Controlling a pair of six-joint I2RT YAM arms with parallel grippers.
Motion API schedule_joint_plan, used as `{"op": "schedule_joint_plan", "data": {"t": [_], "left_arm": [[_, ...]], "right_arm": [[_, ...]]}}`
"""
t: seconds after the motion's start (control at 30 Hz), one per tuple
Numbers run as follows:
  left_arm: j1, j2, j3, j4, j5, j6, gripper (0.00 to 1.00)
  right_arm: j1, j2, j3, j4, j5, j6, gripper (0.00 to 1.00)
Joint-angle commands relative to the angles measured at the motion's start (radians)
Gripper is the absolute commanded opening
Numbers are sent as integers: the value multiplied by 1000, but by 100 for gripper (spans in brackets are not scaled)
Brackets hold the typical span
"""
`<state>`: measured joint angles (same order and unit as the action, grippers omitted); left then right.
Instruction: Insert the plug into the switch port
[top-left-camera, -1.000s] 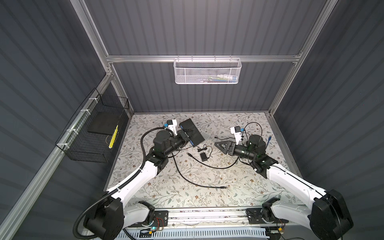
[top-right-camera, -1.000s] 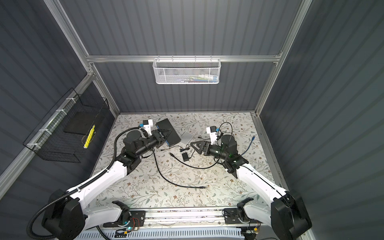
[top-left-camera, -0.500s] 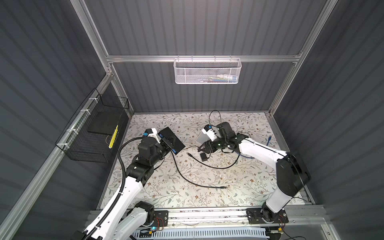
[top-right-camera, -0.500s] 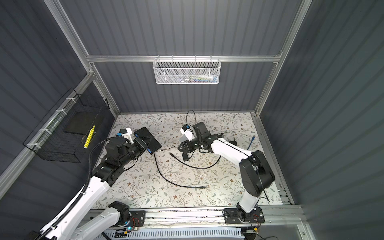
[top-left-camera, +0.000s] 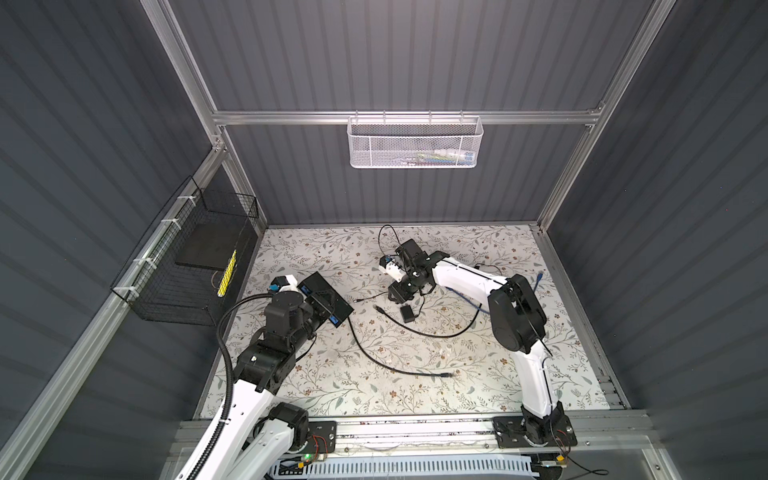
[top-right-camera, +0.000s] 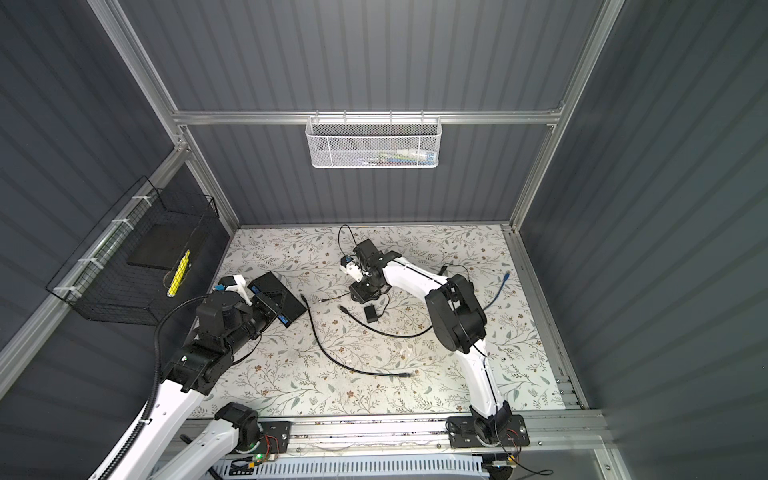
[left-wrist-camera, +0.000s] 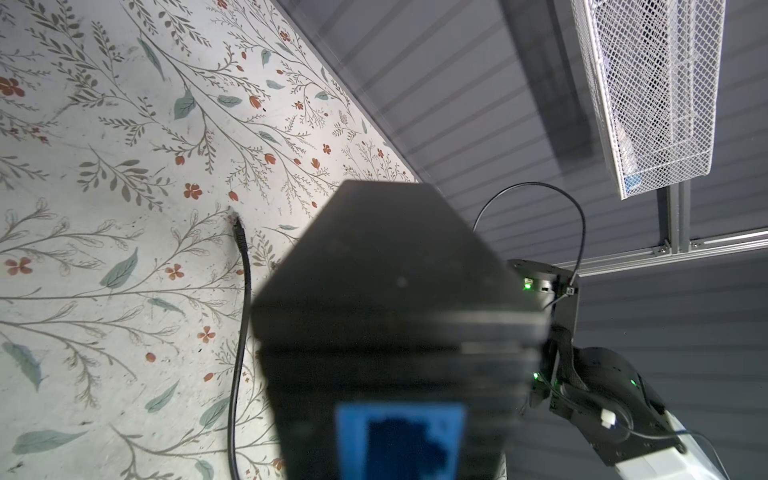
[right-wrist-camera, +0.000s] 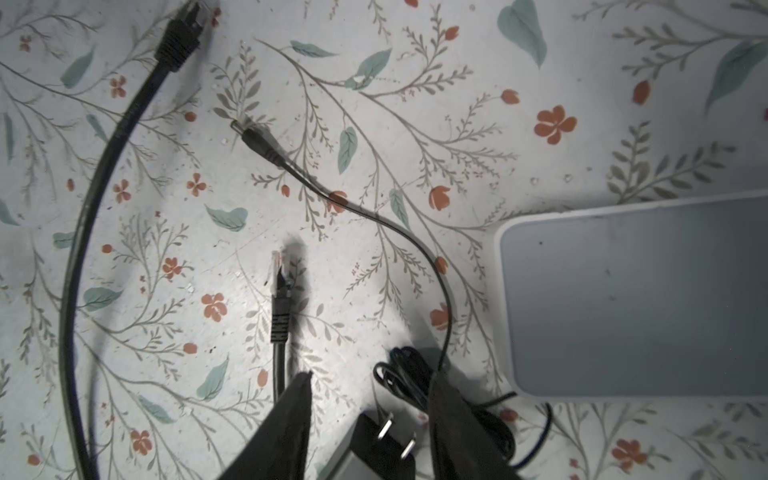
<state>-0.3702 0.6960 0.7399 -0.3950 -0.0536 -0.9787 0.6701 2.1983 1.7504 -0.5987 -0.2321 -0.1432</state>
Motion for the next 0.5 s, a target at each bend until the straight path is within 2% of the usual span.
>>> {"op": "schedule_joint_plan", "data": {"t": [0.0, 0.27, 0.47], "left_arm": [[7, -23, -2, -11, -10, 4, 0], [7, -8, -14, 30, 17, -1, 0], [7, -30, -37, 39, 10, -12, 0]], "right_arm": [[12, 18, 42, -86, 107, -35, 46], [12, -4, -26, -45, 166, -47, 46], [12, 15, -14, -39, 143, -61, 45]]}}
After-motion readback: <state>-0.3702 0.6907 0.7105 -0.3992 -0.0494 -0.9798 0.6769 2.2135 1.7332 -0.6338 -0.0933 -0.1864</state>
